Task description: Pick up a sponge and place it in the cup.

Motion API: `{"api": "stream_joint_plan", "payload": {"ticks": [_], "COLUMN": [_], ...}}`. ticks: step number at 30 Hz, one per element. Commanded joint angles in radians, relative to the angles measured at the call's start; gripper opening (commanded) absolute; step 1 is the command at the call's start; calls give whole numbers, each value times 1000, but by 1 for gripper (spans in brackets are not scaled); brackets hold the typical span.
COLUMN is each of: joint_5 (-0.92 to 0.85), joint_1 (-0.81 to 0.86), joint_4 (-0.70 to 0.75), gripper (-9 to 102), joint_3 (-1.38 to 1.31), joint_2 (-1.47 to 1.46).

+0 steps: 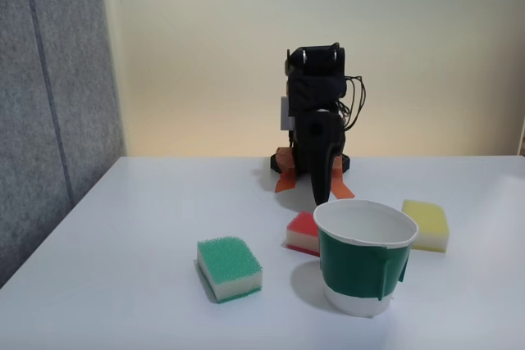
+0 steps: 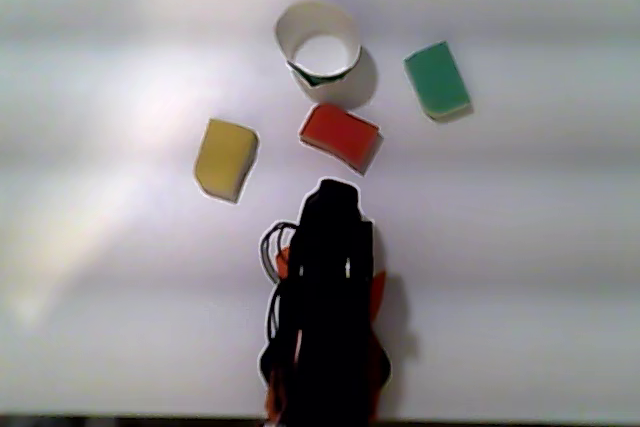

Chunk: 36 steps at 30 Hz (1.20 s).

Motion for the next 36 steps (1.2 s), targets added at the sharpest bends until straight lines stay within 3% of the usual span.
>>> {"api": "stream_joint_plan", "payload": {"ticks": [1, 15, 21, 36], "joint_5": [80, 86, 120, -138], "joint_1": [-44, -54, -72, 46], "joint_4": [9, 28, 74, 160], "gripper": [0, 0, 0, 0], "joint_3": [44, -18, -193, -798], "joint_2": [12, -8, -206, -815]}}
